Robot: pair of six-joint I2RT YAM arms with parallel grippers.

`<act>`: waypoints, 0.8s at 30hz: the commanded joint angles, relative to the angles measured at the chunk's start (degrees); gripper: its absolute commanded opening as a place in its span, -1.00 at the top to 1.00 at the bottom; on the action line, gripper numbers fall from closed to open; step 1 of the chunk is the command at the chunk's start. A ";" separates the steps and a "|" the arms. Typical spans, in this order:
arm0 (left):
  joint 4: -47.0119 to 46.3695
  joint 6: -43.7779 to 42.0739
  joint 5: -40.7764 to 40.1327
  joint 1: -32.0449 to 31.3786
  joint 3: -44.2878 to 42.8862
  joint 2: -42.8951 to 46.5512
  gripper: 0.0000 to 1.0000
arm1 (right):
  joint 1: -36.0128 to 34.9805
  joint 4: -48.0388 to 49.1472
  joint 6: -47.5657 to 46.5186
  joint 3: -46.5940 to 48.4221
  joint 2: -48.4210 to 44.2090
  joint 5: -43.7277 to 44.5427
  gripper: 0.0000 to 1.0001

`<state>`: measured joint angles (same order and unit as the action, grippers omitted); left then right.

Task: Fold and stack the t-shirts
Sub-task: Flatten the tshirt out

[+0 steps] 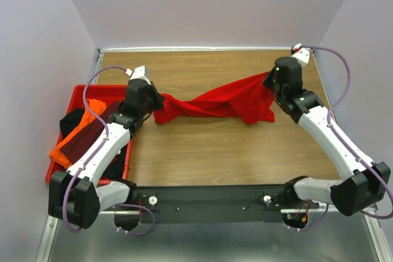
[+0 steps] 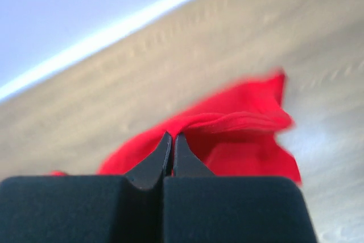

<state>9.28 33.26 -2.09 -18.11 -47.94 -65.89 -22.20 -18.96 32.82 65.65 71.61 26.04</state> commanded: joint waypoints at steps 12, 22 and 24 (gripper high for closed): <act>-4.53 -1.18 11.05 -0.70 7.59 1.55 0.48 | 4.35 -4.95 -6.98 20.39 5.03 3.49 0.99; -2.42 2.51 6.76 -0.70 10.42 1.03 0.00 | 4.53 -5.56 -5.40 18.48 -1.03 -0.37 0.99; -2.60 3.30 5.96 -0.70 6.74 -0.29 -0.01 | 4.53 -5.56 -3.74 14.79 -2.61 -5.11 0.99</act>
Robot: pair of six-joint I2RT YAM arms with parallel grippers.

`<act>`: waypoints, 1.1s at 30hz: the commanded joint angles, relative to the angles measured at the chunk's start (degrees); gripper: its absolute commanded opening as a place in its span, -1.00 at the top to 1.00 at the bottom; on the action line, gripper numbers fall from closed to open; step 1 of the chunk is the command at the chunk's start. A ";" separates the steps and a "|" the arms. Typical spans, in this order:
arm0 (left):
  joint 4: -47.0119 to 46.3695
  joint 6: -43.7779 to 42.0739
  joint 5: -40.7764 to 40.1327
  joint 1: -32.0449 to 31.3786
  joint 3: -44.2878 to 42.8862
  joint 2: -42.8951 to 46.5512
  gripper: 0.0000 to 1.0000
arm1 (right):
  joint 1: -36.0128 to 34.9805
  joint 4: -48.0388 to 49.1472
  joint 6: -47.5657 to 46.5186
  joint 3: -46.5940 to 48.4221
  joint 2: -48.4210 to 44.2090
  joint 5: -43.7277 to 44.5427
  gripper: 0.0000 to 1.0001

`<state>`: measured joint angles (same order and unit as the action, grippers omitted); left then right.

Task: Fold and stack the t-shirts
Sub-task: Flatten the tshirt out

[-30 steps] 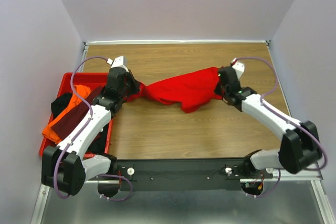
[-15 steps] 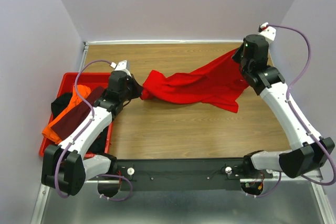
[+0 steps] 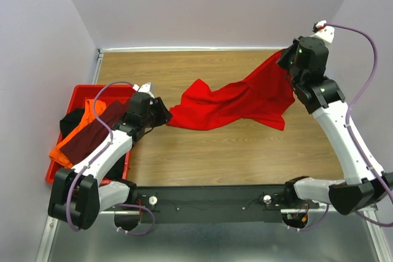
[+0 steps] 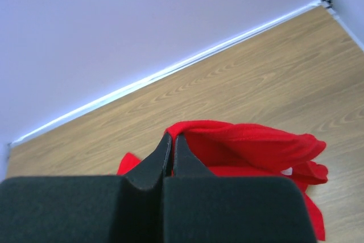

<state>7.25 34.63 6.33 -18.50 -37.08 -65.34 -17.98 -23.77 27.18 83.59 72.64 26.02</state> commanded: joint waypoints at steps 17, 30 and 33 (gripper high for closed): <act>2.85 -2.20 -12.13 -3.64 -43.56 -43.27 0.04 | -12.76 -0.05 8.85 -33.04 -10.85 -19.78 0.99; 12.09 -7.91 -18.80 -6.63 -68.47 -65.78 0.04 | -16.83 -1.02 10.62 -41.67 -17.27 -16.00 0.99; 12.61 -9.58 -19.60 -7.16 -71.54 -69.21 0.03 | -16.74 -1.02 10.26 -41.84 -16.92 -16.26 0.99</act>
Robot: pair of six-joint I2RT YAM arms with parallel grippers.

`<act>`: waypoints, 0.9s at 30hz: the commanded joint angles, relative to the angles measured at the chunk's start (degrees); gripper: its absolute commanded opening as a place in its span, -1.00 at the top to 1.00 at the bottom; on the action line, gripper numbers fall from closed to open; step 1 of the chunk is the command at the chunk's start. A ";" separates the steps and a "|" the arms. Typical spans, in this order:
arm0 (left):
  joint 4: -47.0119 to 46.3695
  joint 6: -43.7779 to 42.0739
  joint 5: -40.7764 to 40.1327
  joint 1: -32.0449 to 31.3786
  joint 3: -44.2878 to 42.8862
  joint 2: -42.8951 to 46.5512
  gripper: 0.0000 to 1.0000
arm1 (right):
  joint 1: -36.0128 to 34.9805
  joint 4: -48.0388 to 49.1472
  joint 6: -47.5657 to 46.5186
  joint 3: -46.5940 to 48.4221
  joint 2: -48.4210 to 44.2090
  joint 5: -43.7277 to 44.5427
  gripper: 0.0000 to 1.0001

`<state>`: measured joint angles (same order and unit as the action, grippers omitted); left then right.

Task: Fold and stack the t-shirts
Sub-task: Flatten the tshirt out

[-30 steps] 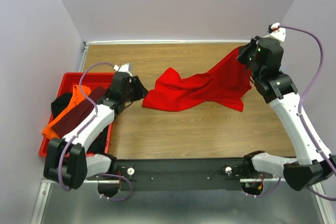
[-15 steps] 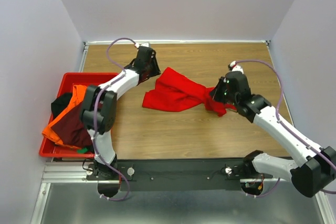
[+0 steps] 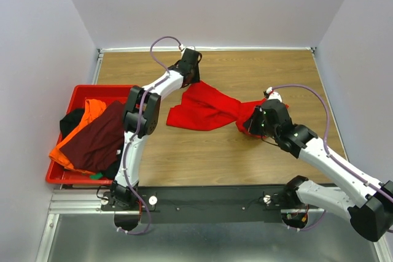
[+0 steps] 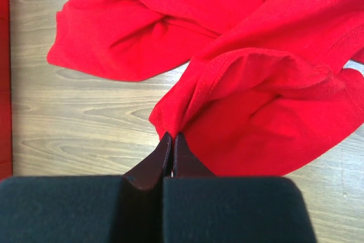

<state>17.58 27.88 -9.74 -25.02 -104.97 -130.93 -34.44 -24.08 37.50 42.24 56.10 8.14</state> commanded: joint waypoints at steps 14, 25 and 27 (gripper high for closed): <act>3.25 -5.99 -5.82 -3.11 -8.50 -9.87 0.03 | -0.37 -0.80 -0.32 -0.58 0.77 2.84 0.99; 3.25 -5.91 -7.31 -3.11 -7.18 -2.16 1.00 | -0.28 -1.67 -2.51 5.65 4.80 9.61 0.99; 2.11 -5.47 -7.66 -2.85 -5.00 1.28 1.00 | -0.28 -3.16 -3.56 9.25 5.95 12.50 0.99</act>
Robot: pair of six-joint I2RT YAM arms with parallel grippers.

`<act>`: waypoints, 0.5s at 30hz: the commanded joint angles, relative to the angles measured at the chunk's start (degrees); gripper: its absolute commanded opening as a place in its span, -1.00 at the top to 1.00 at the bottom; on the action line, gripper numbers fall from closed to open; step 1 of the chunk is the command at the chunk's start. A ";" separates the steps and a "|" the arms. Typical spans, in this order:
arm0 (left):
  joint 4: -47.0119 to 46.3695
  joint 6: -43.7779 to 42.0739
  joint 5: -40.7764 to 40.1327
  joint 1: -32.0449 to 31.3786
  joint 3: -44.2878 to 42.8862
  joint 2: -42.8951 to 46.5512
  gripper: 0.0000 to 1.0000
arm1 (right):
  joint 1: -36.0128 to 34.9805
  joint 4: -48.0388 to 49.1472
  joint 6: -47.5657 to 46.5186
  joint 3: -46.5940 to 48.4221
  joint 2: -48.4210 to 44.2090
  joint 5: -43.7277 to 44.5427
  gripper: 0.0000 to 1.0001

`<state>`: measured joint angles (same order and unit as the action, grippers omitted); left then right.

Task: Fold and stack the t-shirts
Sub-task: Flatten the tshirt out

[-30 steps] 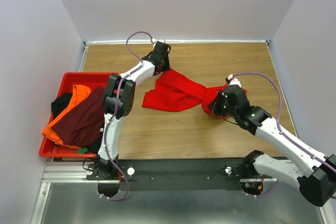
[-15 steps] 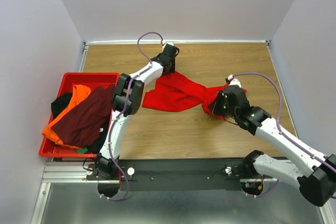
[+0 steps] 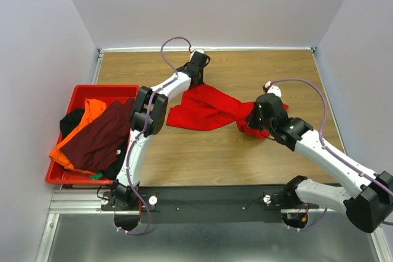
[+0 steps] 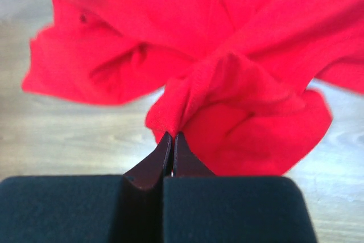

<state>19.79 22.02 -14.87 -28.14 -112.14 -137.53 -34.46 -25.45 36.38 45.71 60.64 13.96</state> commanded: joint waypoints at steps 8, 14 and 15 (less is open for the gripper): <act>-3.70 2.67 -5.95 2.12 16.22 30.99 1.00 | 0.18 -8.11 -6.58 20.28 3.08 19.69 0.99; -2.92 4.26 -8.06 2.74 22.65 46.02 1.00 | 0.36 -11.02 -9.31 29.95 2.11 26.99 0.99; -3.09 4.69 -8.07 2.74 24.58 47.95 1.00 | 0.36 -11.11 -9.92 31.09 1.59 28.48 0.99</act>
<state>16.78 24.84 -19.68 -25.50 -91.88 -94.74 -34.39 -33.52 29.36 71.75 63.90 33.34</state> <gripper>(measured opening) 0.010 0.012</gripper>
